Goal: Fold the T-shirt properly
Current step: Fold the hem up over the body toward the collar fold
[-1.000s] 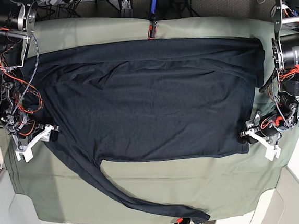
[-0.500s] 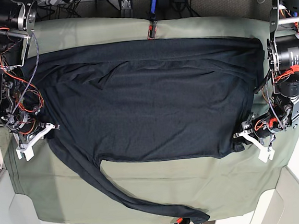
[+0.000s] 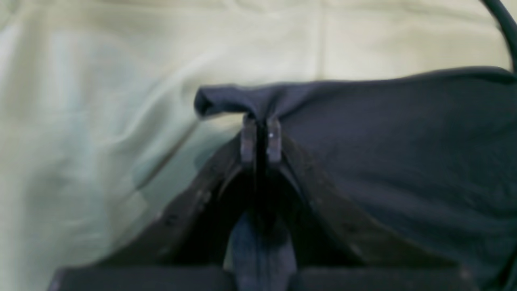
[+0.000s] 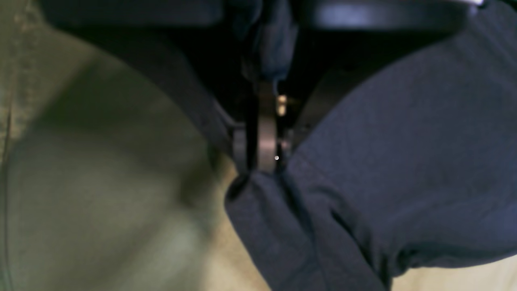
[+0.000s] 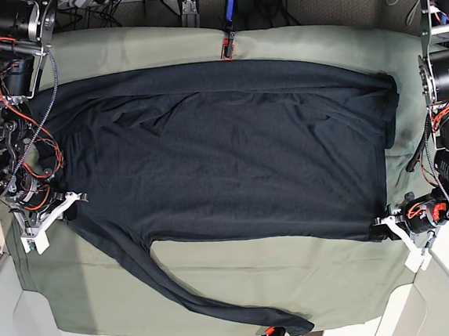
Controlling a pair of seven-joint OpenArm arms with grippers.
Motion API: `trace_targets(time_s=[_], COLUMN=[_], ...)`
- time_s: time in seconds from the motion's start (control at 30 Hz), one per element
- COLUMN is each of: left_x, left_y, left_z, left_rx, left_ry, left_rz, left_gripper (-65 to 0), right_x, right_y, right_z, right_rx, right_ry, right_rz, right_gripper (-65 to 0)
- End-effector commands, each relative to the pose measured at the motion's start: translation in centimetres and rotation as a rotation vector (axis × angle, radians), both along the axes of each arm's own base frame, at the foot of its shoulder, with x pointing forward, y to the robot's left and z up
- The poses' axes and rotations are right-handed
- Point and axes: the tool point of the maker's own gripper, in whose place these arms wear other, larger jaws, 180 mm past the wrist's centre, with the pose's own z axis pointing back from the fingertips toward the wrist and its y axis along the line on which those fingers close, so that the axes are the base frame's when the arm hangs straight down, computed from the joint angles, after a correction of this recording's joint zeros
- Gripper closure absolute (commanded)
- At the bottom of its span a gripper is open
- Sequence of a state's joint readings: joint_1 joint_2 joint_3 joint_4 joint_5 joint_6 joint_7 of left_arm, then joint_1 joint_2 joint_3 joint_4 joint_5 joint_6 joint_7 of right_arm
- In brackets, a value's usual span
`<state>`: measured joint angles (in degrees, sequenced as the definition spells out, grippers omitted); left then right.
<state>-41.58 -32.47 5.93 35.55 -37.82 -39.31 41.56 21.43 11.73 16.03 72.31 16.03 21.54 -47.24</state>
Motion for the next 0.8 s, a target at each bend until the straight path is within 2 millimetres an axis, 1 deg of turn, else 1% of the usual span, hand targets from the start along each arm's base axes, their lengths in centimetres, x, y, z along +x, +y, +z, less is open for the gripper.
trace_targets(time_s=[0.0, 0.1, 0.17, 0.27, 0.4, 0.5, 0.57, 0.7, 0.77], left_x=[0.7, -0.9, -2.1, -4.1, -6.9, -8.6, -9.4, -11.0, -11.7], left_y=[0.6, 1.3, 2.1, 3.3, 4.0, 3.7, 3.2, 2.1, 2.1], left_z=[2.1, 1.1, 0.9, 1.8, 2.8, 3.0, 2.9, 1.7, 1.0], left_rx=[0.003, 0.035, 0.064, 0.107, 0.207, 0.267, 0.287, 0.282, 0.277], left_ry=[-0.05, -0.021, -0.02, -0.052, -0.065, -0.059, -0.051, 0.004, 0.03], left_rz=[-0.005, -0.02, -0.033, -0.064, -0.142, -0.206, -0.239, -0.279, -0.284], left_gripper=[0.0, 0.0, 0.0, 0.0, 0.0, 0.0, 0.0, 0.0, 0.0], right_x=[0.9, -0.3, -1.5, -3.4, -5.5, -6.9, -7.8, -9.2, -9.8], right_y=[-0.4, -0.3, -0.3, -0.7, -1.7, -2.3, -2.5, -2.7, -2.9], right_z=[1.7, 1.2, 0.8, 0.5, 1.2, 1.7, 1.7, 0.8, 0.4], right_rx=[-0.009, -0.019, -0.033, -0.066, -0.123, -0.155, -0.163, -0.168, -0.17], right_ry=[-0.055, -0.049, -0.044, -0.046, -0.064, -0.074, -0.072, -0.043, -0.03], right_rz=[0.002, 0.005, 0.011, 0.019, 0.022, 0.026, 0.023, 0.021, 0.016], right_gripper=[0.0, 0.0, 0.0, 0.0, 0.0, 0.0, 0.0, 0.0, 0.0])
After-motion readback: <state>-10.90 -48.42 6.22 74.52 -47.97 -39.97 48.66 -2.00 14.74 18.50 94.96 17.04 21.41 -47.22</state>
